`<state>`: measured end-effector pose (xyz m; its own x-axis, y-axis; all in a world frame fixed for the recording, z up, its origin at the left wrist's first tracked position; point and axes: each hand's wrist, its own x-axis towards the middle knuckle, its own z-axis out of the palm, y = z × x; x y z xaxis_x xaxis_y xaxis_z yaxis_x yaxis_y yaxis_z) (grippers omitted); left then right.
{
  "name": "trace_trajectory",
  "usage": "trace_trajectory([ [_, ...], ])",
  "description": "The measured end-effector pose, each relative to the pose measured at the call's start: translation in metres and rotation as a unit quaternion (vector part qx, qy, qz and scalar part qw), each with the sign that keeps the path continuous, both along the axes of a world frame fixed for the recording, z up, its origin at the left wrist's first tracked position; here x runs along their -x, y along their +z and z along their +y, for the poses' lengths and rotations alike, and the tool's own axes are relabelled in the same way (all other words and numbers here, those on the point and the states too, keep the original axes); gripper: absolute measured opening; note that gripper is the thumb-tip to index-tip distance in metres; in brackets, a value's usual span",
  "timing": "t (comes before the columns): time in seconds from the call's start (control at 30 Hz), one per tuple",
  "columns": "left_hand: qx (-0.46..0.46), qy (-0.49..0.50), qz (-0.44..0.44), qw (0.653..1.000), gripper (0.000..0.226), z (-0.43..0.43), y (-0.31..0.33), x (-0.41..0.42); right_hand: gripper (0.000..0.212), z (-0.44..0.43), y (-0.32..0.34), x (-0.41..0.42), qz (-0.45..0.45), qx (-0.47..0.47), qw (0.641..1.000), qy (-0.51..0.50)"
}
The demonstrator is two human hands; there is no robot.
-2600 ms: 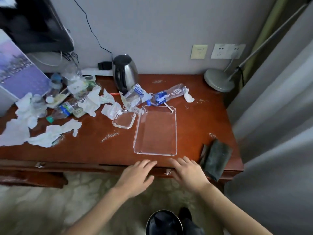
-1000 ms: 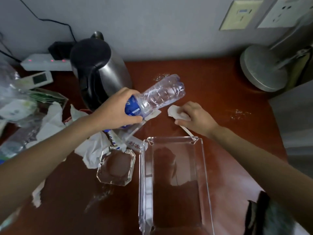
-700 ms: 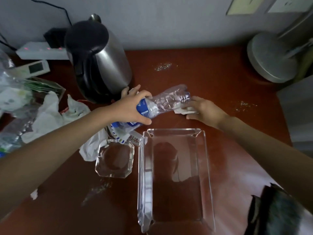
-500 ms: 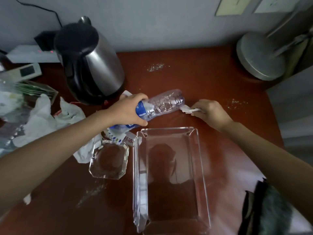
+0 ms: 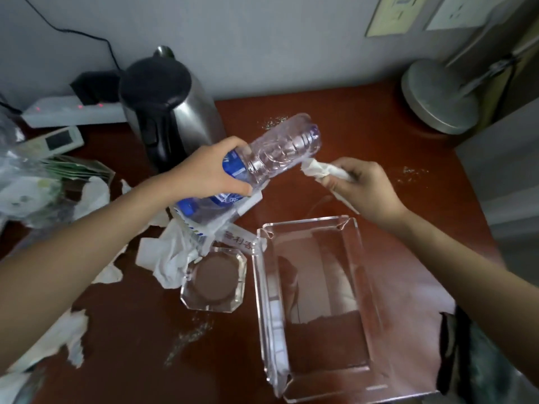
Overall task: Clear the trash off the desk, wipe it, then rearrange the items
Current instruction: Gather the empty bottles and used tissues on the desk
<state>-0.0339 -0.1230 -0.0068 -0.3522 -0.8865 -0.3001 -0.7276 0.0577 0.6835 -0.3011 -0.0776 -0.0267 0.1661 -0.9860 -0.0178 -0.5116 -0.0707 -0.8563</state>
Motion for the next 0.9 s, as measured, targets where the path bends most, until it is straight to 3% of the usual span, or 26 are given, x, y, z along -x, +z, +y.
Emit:
trace_trajectory([
  [0.13,-0.048,-0.021,0.019,0.998,0.054,0.017,0.029,-0.031,0.005,0.015,0.015,-0.056,-0.021,-0.057,0.989,0.134],
  [0.3,-0.067,-0.016,0.026,0.997,0.060,0.051,0.042,-0.062,0.015,0.029,0.009,-0.099,0.047,-0.071,0.964,0.250],
  [0.43,-0.025,-0.009,0.001,1.000,0.059,0.073,0.052,-0.089,0.013,0.041,-0.007,-0.117,0.150,-0.039,0.964,0.215],
  [0.57,0.002,0.016,-0.014,1.000,0.056,0.095,0.053,-0.123,0.015,0.051,-0.016,-0.143,0.197,-0.012,0.972,0.130],
  [0.77,-0.008,0.031,-0.065,0.997,0.064,0.119,0.041,-0.166,0.012,0.069,-0.012,-0.174,0.171,-0.002,0.982,0.078],
  [0.9,-0.001,0.036,-0.056,0.998,0.066,0.115,0.032,-0.190,0.015,0.062,-0.030,-0.189,0.217,0.003,0.974,0.069],
])
